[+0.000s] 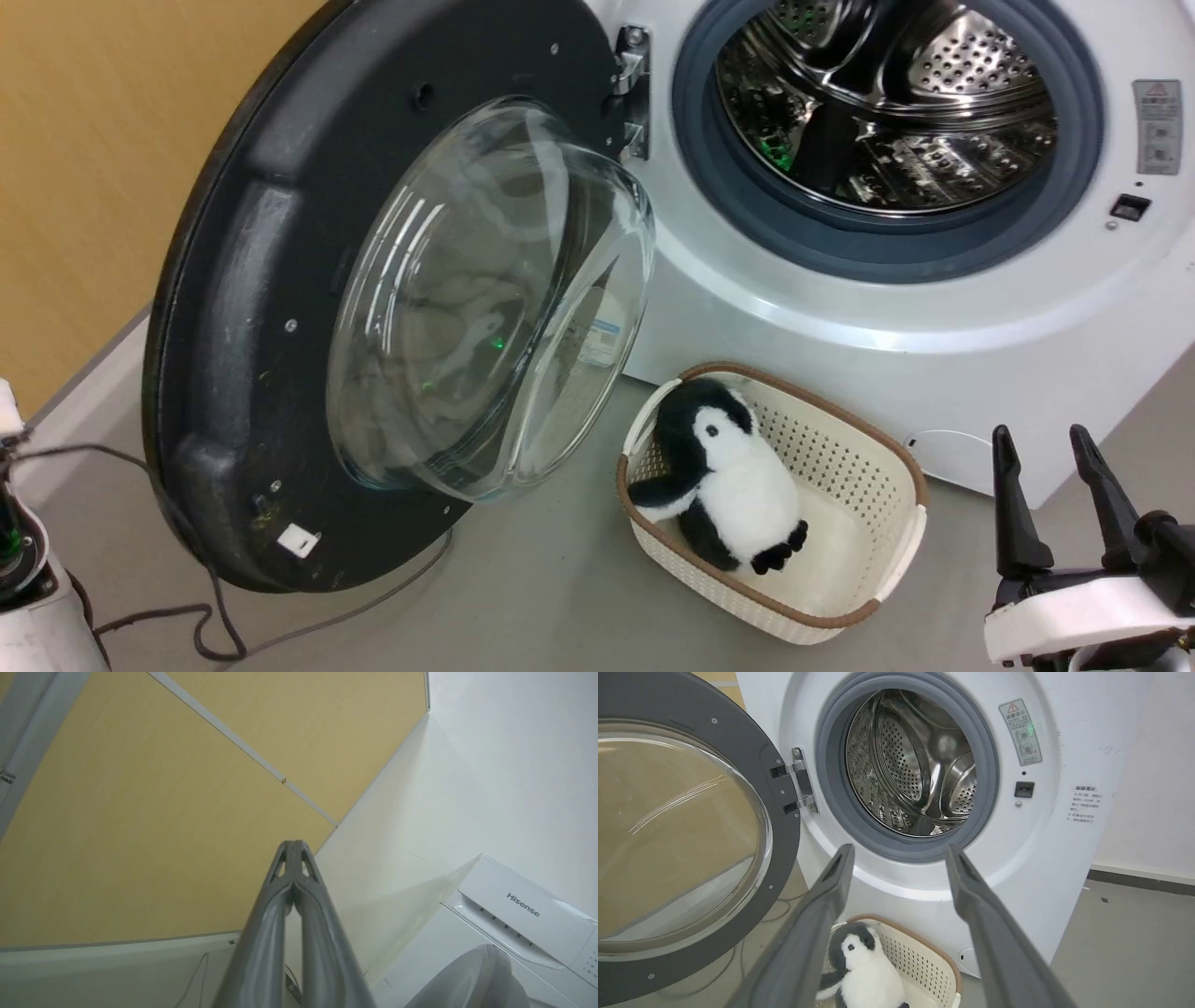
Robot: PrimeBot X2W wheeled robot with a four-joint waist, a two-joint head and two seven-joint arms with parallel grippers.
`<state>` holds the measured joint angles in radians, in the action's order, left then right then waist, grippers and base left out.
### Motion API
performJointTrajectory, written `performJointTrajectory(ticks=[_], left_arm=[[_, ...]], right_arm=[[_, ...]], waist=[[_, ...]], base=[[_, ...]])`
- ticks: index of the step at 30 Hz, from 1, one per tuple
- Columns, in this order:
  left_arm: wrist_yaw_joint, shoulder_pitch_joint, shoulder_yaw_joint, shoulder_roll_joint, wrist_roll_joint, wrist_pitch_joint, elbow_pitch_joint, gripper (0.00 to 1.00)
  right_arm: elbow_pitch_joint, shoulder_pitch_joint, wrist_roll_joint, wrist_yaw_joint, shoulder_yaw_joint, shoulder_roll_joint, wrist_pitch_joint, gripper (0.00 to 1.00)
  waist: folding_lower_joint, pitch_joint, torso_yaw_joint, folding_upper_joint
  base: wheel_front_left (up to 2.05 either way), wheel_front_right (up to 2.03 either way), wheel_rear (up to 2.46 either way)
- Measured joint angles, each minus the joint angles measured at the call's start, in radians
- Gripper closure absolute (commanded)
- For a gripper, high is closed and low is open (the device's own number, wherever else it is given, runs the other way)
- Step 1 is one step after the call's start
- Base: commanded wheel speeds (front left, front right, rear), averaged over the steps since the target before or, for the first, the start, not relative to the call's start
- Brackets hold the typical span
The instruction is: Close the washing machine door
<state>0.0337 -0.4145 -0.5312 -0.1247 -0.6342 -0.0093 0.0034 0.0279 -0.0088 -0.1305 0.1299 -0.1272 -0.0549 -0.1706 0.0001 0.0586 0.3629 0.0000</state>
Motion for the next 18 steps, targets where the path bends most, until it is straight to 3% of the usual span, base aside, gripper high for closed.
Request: performJointTrajectory(ticks=[8, 18], left_arm=[[0.015, 0.002, -0.033, 0.002, -0.252, 0.255, 0.118, 1.00], [0.064, 0.101, 0.052, 0.005, -0.423, 0.522, 0.138, 1.00]], right_arm=[[0.004, 0.000, -0.009, 0.000, -0.011, 0.000, -0.016, 0.00], [0.004, 0.000, -0.014, 0.000, -0.031, 0.000, -0.035, 0.00]], waist=[[0.0000, 0.010, 0.035, 0.0000], [0.0000, 0.023, 0.076, 0.0000]], base=[[0.00, 0.00, 0.00], [0.00, 0.00, 0.00]])
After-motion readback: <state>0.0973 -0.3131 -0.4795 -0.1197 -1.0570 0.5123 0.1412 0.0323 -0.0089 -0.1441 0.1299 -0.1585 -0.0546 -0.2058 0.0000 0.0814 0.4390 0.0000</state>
